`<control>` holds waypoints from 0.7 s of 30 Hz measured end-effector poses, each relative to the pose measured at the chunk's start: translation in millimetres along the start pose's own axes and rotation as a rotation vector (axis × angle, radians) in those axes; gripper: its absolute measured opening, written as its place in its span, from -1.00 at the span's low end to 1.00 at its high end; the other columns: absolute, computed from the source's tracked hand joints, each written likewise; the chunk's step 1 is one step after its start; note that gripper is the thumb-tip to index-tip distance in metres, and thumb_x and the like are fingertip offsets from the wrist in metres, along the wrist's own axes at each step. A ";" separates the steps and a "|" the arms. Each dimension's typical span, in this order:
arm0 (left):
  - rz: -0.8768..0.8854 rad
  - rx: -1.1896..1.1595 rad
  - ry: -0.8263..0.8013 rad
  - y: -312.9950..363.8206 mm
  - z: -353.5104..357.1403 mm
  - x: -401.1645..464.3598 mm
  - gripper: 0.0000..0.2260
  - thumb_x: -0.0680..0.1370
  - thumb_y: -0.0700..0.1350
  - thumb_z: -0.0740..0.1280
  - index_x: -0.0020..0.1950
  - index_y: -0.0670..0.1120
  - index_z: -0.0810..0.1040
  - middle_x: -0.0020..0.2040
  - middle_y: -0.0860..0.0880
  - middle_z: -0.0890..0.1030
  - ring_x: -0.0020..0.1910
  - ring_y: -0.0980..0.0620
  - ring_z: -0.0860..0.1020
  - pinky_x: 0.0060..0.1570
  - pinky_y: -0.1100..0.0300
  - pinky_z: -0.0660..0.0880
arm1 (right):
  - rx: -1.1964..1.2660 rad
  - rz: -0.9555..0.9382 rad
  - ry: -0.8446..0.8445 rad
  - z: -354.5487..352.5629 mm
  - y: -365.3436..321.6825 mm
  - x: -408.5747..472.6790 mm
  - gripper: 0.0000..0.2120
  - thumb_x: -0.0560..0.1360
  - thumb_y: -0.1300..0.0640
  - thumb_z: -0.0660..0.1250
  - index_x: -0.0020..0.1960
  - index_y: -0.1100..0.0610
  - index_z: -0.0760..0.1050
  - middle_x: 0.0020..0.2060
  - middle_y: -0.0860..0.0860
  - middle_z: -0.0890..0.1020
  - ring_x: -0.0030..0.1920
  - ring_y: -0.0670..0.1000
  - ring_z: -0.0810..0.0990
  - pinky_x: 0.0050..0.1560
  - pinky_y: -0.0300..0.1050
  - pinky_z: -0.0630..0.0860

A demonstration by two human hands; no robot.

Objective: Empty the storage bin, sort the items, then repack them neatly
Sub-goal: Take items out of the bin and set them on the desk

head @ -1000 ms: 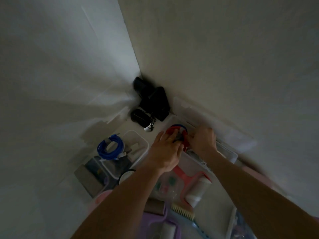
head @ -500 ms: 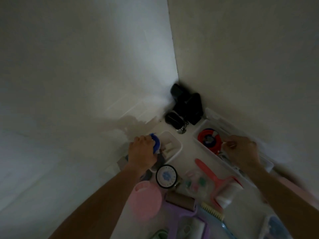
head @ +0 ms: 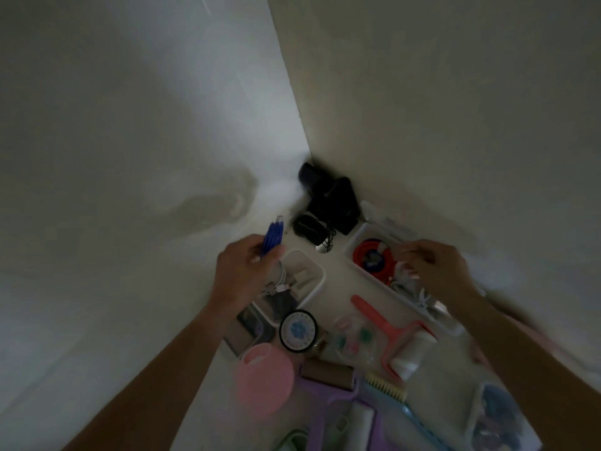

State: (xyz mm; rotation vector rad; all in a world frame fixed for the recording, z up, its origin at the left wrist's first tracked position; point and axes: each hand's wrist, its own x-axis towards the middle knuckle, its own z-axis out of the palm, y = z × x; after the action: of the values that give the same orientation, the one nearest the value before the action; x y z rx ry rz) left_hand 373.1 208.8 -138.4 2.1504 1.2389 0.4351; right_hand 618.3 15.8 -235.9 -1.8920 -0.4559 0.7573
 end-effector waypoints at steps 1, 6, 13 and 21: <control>-0.019 -0.144 -0.057 13.5 1.9 0.3 -0.87 0.51 -0.02 0.46 -0.10 -0.07 0.67 -0.26 0.01 0.68 -0.27 0.16 0.63 -0.23 0.29 0.48 | 0.043 0.020 -0.022 -0.8 -0.5 0.1 -0.83 0.55 0.25 0.32 -0.05 0.07 0.67 -0.17 0.05 0.72 -0.11 0.06 0.70 -0.01 -0.01 0.63; -0.254 -0.777 -0.488 63.1 58.8 -8.0 -0.87 0.60 -0.21 0.32 0.04 -0.25 0.62 -0.11 -0.18 0.68 -0.10 -0.05 0.67 -0.02 0.14 0.63 | 0.378 0.226 -0.118 -6.1 -4.1 -8.8 -0.85 0.60 0.11 0.29 0.02 0.16 0.59 -0.09 0.22 0.64 -0.21 0.14 0.61 -0.34 -0.17 0.55; -0.540 -0.928 -0.664 72.6 149.7 -4.1 -0.84 0.65 -0.19 0.25 0.12 -0.19 0.59 0.01 -0.18 0.67 0.04 -0.16 0.65 0.20 -0.03 0.55 | 0.093 0.077 -0.065 -16.4 22.5 -5.3 -0.71 0.46 0.22 0.45 0.15 -0.01 0.57 -0.09 0.10 0.69 -0.18 0.15 0.67 -0.19 0.05 0.62; 0.201 0.001 -0.050 34.1 179.3 7.1 -0.71 0.59 -0.12 0.32 0.32 -0.05 0.52 0.21 -0.04 0.57 0.20 0.00 0.53 0.20 0.20 0.41 | -0.113 -0.034 0.187 21.9 19.4 0.1 -0.60 0.42 0.26 0.45 0.20 0.04 0.46 -0.17 -0.07 0.62 -0.19 -0.04 0.63 -0.28 -0.20 0.56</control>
State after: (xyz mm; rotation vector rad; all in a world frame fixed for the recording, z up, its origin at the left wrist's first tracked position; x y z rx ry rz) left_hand 498.5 140.5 -252.4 2.2821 1.0006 0.4608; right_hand 603.0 22.3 -260.0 -2.0336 -0.4187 0.5355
